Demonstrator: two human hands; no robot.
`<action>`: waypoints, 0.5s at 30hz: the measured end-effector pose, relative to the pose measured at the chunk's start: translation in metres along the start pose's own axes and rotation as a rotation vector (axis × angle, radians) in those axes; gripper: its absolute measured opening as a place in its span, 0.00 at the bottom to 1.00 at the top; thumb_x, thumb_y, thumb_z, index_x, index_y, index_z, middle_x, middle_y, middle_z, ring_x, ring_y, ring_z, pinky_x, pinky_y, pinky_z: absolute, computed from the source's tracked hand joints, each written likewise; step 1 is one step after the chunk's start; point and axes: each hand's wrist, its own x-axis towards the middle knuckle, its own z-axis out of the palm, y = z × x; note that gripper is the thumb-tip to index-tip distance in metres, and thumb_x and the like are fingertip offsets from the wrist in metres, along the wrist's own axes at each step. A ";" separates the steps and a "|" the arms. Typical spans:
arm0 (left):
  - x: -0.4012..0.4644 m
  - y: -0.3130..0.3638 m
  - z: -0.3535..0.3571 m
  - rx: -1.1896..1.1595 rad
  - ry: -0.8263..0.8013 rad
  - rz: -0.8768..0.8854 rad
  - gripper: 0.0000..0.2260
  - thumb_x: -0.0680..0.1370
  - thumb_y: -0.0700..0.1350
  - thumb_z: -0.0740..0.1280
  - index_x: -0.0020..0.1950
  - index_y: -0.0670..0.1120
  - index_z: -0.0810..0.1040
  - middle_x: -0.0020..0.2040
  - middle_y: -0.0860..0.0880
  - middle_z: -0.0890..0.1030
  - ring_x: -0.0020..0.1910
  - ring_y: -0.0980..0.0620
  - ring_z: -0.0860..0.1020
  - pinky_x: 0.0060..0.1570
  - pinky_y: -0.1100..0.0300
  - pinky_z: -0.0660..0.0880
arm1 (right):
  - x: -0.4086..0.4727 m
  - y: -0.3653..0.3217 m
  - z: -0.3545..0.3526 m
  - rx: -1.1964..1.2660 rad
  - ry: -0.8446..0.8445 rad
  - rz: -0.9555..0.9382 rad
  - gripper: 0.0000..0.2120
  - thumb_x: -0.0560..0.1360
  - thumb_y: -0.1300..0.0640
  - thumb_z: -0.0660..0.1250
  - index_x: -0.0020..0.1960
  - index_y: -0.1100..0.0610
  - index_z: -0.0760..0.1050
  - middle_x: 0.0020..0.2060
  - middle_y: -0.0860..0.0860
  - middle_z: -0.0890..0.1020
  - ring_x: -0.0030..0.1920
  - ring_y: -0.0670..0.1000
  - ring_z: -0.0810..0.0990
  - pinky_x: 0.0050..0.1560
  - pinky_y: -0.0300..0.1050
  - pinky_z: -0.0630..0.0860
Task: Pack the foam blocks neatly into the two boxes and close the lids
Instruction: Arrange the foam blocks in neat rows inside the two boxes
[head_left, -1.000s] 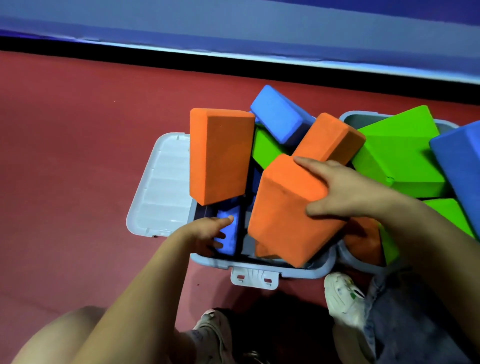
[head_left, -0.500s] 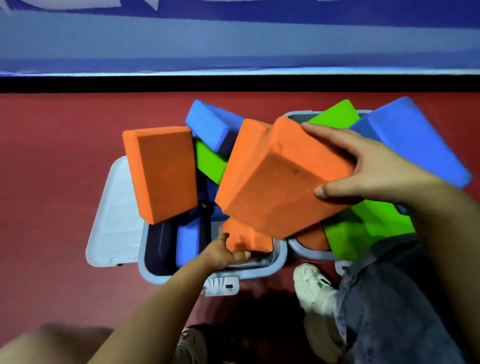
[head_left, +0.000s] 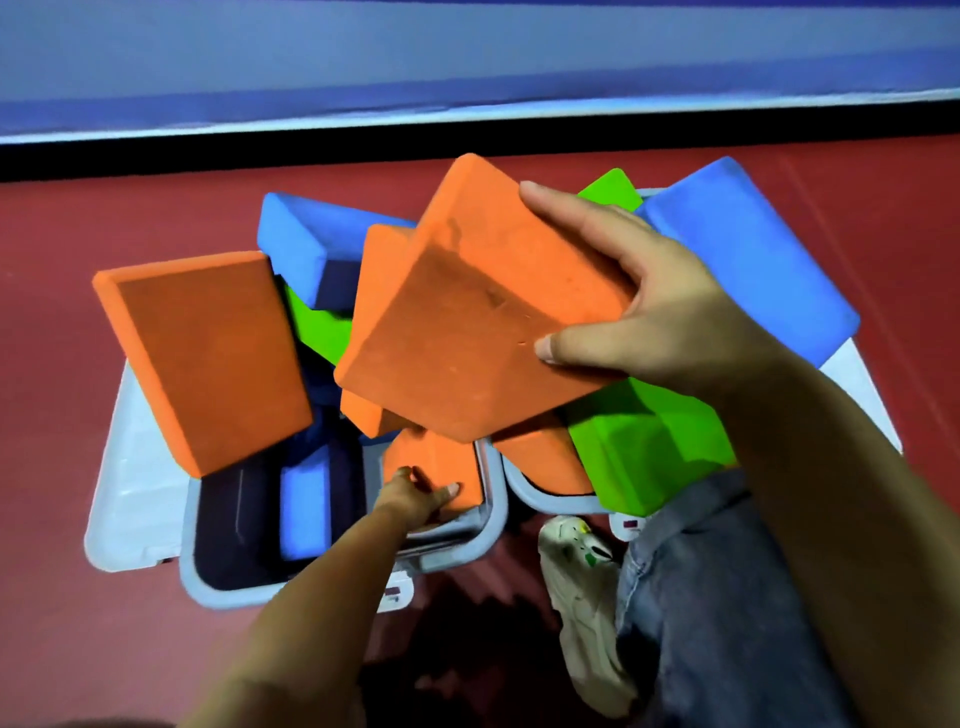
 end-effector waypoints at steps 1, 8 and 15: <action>0.001 -0.002 -0.004 0.010 -0.006 0.027 0.19 0.73 0.52 0.73 0.59 0.48 0.71 0.57 0.47 0.74 0.59 0.44 0.75 0.54 0.57 0.71 | 0.002 0.000 -0.001 -0.001 0.000 -0.005 0.42 0.60 0.56 0.75 0.68 0.35 0.62 0.63 0.45 0.71 0.60 0.38 0.71 0.59 0.27 0.67; 0.019 -0.052 -0.061 -0.021 -0.083 0.152 0.46 0.67 0.49 0.78 0.78 0.53 0.54 0.66 0.46 0.75 0.62 0.44 0.76 0.62 0.48 0.73 | 0.003 0.001 -0.006 0.025 0.008 0.000 0.43 0.60 0.56 0.75 0.70 0.37 0.63 0.66 0.46 0.71 0.61 0.40 0.73 0.62 0.35 0.70; -0.001 -0.062 -0.083 0.128 0.112 0.191 0.31 0.77 0.42 0.61 0.77 0.56 0.55 0.68 0.38 0.67 0.58 0.41 0.74 0.58 0.54 0.72 | 0.007 -0.002 0.001 -0.007 0.014 -0.003 0.42 0.59 0.56 0.75 0.70 0.37 0.64 0.65 0.46 0.71 0.61 0.39 0.72 0.61 0.32 0.69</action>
